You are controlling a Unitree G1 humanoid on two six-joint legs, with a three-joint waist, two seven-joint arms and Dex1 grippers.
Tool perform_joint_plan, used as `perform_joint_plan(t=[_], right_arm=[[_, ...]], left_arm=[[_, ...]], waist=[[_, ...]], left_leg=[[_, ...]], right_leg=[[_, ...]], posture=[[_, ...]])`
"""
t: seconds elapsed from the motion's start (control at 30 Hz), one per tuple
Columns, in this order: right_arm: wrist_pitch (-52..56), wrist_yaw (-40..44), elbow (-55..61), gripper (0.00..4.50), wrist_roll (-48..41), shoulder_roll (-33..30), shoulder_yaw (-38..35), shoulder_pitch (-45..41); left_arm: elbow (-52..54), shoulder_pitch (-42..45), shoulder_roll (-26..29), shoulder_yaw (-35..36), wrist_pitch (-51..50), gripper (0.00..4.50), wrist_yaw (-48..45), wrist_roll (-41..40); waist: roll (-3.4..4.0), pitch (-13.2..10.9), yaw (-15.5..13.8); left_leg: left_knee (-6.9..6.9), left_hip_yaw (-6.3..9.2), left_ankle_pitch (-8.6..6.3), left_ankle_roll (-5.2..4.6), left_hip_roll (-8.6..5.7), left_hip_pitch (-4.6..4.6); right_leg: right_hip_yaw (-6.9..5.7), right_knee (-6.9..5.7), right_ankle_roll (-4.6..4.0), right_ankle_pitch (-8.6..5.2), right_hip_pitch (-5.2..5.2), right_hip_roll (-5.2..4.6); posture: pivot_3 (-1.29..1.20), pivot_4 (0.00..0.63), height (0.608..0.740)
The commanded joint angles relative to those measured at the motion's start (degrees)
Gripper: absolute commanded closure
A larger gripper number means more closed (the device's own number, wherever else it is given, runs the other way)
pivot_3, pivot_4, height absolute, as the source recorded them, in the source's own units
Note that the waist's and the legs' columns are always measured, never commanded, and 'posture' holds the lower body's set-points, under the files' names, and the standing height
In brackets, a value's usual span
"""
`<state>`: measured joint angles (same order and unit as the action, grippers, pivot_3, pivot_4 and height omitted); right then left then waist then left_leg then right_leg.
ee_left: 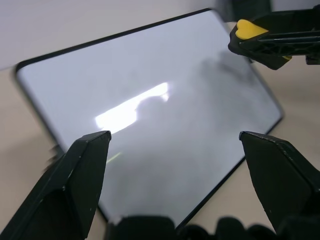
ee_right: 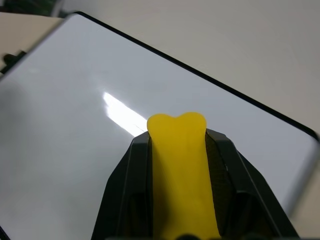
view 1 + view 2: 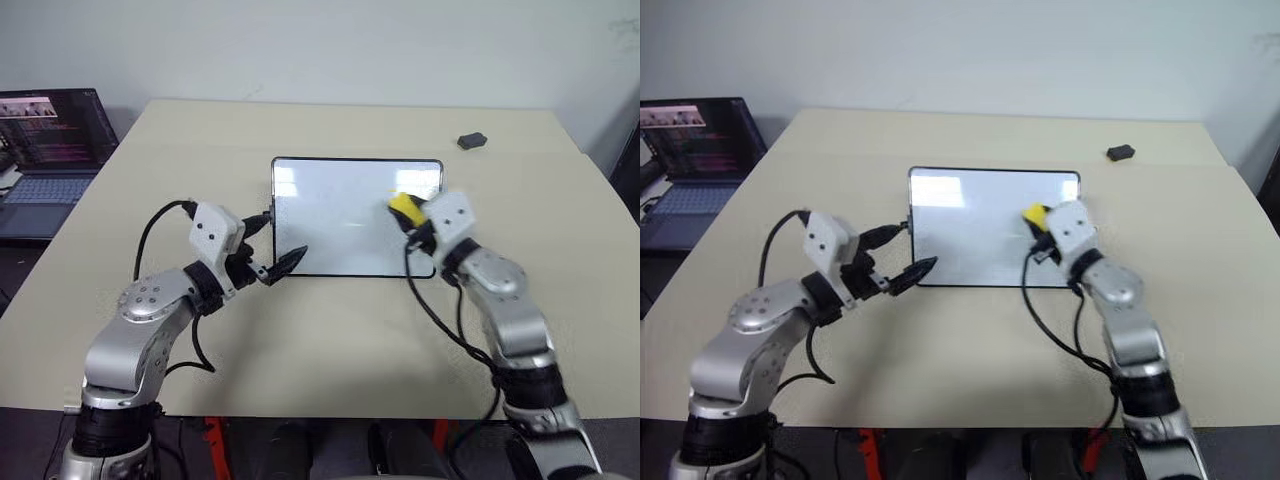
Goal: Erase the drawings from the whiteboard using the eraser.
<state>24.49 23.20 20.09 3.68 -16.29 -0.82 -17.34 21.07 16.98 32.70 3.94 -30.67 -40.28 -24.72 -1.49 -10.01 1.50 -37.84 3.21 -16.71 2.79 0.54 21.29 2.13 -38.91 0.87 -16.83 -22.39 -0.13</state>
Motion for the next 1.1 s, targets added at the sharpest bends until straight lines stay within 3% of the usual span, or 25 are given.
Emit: perform_joint_plan(t=[0.03,0.23,0.47,1.0,1.1], right_arm=[[5.59,-2.99,8.07,3.42,0.38,-1.08,-3.84,4.57],[16.67,-8.53,11.80,3.43,-1.60,2.37,-8.60,10.91],[21.67,-12.75,9.03,3.43,-3.91,5.63,-12.88,9.35],[21.69,-13.95,-1.51,3.43,-9.10,4.13,-15.51,4.29],[20.68,-13.88,-2.92,2.45,-9.28,3.44,-15.49,3.97]], left_arm=[[-1.50,3.75,1.06,-3.92,1.95,0.00,-6.48,-0.90],[-6.40,10.41,0.44,-12.81,5.64,0.00,-17.04,0.96],[-12.42,16.03,-3.09,-19.25,11.49,0.00,-22.82,4.32],[-10.40,13.48,-3.82,-18.56,10.71,0.00,-20.93,5.41],[-9.41,12.62,-3.37,-18.18,10.22,0.00,-19.93,5.31]], waist=[[0.00,0.00,0.23],[0.06,-0.04,0.50],[0.08,-0.05,0.36],[0.12,-0.08,0.39],[0.12,-0.08,0.35]], left_leg=[[0.00,-0.01,0.00,0.00,0.00,0.00],[0.03,-0.13,0.00,0.00,0.05,-0.12],[0.00,-0.19,0.00,-0.01,0.01,-0.11],[0.01,-0.17,-0.01,-0.04,0.02,-0.08],[0.01,-0.16,-0.01,-0.04,0.03,-0.07]], right_leg=[[0.01,-0.01,0.00,0.00,0.00,0.00],[0.13,-0.07,0.00,-0.02,0.00,0.12],[0.19,-0.05,0.02,-0.02,0.01,0.16],[0.21,-0.04,0.04,-0.04,0.00,0.17],[0.19,-0.05,0.05,-0.04,0.00,0.17]], posture=[[0.00,0.150,0.740],[0.00,0.150,0.740],[0.00,0.150,0.740],[0.00,0.150,0.740],[0.00,0.150,0.740]])
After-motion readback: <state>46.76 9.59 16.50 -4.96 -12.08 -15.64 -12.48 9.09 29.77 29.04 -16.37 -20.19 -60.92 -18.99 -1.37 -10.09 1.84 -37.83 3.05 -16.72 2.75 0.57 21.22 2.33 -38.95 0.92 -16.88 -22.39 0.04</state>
